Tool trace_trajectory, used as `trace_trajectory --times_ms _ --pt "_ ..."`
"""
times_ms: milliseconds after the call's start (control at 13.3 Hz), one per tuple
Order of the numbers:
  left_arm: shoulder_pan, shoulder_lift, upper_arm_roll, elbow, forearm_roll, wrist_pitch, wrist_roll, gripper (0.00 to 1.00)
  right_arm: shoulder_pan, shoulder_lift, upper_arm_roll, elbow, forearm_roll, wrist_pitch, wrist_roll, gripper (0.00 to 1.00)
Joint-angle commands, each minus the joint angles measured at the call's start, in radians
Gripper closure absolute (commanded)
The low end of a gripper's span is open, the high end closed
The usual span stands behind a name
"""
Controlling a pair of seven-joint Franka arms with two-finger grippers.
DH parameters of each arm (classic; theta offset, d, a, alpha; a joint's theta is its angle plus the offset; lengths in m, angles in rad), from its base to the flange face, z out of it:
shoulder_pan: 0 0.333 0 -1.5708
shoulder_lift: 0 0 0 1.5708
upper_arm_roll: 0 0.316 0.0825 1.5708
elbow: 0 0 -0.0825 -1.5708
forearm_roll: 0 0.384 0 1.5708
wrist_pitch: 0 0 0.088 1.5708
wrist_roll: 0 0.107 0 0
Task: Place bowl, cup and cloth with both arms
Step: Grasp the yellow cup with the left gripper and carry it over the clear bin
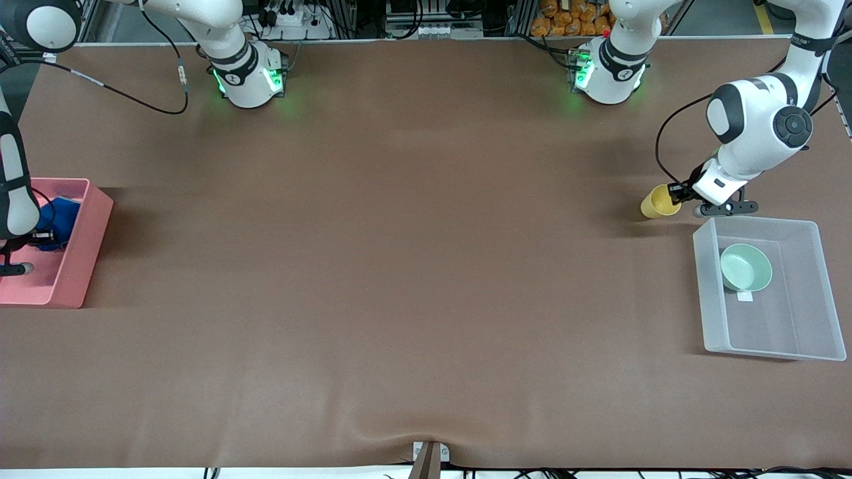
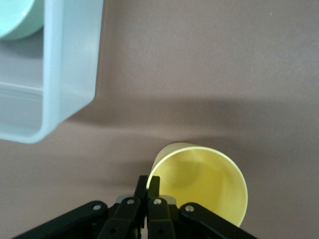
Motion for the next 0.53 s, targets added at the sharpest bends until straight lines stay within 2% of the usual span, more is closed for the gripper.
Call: trace_trajectory --times_ms 0,226,301,377,452 --pt "0.007 -0.012 -0.008 0.072 0.024 -0.058 -0.003 1.0 -0.017 0.003 0.019 0.014 0.017 -0.003 -0.035 1.0" --pt "0.004 -0.002 -0.011 0.263 0.024 -0.3 -0.005 1.0 -0.009 -0.005 0.022 0.017 0.016 -0.012 -0.047 1.0" --pt "0.004 0.005 -0.009 0.321 0.024 -0.373 0.001 1.0 -0.006 -0.015 0.022 0.02 0.016 -0.012 -0.067 0.95" --pt "0.004 0.018 -0.009 0.377 0.024 -0.429 0.004 1.0 0.003 -0.023 0.023 0.022 0.014 -0.016 -0.087 0.67" --pt "0.006 0.028 -0.009 0.424 0.024 -0.457 0.011 1.0 0.023 -0.032 0.022 0.026 0.012 -0.03 -0.104 0.33"
